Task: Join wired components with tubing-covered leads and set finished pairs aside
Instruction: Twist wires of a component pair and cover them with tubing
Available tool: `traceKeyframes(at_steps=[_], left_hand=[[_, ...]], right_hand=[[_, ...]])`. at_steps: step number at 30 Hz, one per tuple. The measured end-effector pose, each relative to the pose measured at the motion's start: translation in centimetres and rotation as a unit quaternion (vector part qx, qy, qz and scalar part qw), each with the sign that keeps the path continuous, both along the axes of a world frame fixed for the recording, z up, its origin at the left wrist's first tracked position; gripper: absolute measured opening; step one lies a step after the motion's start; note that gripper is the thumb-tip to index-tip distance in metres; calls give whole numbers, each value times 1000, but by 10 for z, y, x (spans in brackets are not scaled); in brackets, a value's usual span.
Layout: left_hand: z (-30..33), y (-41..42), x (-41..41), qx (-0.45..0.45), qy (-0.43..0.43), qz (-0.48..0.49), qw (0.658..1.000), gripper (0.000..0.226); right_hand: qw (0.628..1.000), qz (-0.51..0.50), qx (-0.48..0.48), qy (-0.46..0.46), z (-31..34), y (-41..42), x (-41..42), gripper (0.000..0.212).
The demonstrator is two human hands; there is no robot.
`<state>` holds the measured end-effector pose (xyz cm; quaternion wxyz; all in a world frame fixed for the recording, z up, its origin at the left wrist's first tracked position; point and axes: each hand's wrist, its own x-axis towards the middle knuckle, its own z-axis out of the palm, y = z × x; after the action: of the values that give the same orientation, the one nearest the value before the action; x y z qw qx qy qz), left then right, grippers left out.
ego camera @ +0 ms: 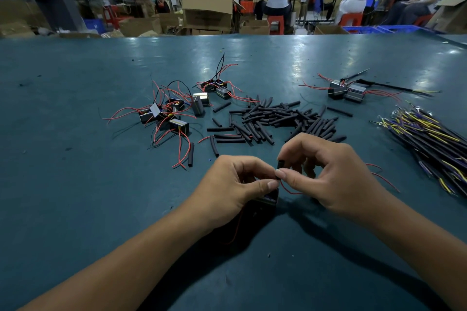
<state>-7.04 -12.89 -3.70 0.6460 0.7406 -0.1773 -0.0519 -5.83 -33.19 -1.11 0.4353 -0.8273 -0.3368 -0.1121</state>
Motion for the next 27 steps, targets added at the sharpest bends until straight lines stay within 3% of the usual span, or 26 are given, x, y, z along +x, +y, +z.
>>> traceKeyframes(at_steps=[6, 11, 17, 21, 27], left_hand=[[4, 2, -1, 25, -10, 26, 999, 16], [10, 6, -3, 60, -73, 53, 994, 6], [9, 2, -4, 120, -137, 63, 981, 7], [8, 3, -2, 116, -129, 75, 982, 7], [3, 2, 1, 63, -91, 51, 992, 7]], right_hand=[[999, 9, -36, 1, -1, -2, 1, 14], [998, 5, -59, 13, -2, -5, 2, 27], [992, -9, -127, 7, 3, -8, 3, 26], [979, -27, -204, 10, 6, -14, 5, 12], [984, -20, -168, 48, 1, -12, 6, 10]])
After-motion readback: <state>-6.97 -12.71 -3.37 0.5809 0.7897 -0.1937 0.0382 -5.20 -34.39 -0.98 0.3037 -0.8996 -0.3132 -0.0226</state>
